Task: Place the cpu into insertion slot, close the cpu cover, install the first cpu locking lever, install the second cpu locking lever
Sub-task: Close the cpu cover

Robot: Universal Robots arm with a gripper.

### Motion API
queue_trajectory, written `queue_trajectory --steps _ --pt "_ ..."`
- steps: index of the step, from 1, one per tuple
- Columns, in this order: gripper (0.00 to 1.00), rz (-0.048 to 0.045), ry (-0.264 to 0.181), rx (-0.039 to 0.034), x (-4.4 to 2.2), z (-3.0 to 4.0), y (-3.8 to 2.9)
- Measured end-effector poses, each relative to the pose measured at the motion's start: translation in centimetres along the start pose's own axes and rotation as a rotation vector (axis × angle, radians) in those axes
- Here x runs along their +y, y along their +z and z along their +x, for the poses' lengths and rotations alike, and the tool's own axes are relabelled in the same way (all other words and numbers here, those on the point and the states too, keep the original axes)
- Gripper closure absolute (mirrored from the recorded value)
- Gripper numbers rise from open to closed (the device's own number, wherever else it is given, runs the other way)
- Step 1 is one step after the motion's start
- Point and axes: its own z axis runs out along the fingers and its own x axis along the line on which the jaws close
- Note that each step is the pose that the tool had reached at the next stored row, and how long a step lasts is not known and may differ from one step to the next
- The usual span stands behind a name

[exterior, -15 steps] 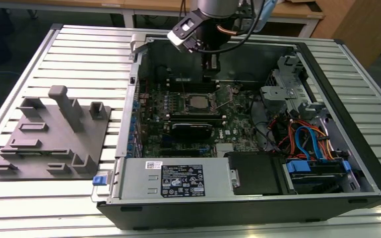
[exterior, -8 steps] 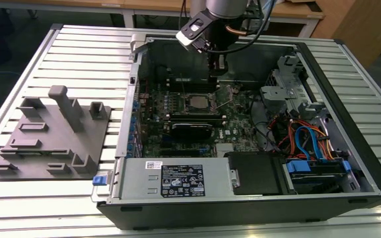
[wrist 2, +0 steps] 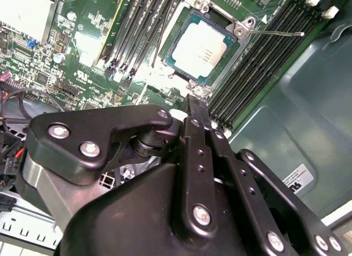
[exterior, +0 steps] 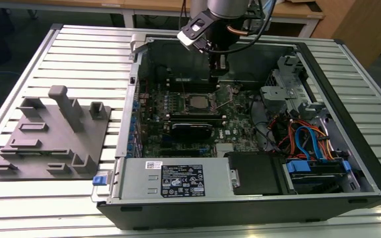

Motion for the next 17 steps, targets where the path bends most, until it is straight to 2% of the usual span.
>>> queue_trajectory --steps 17 --pt "0.90 0.0000 0.000 0.0000 0.52 -0.01 0.01"
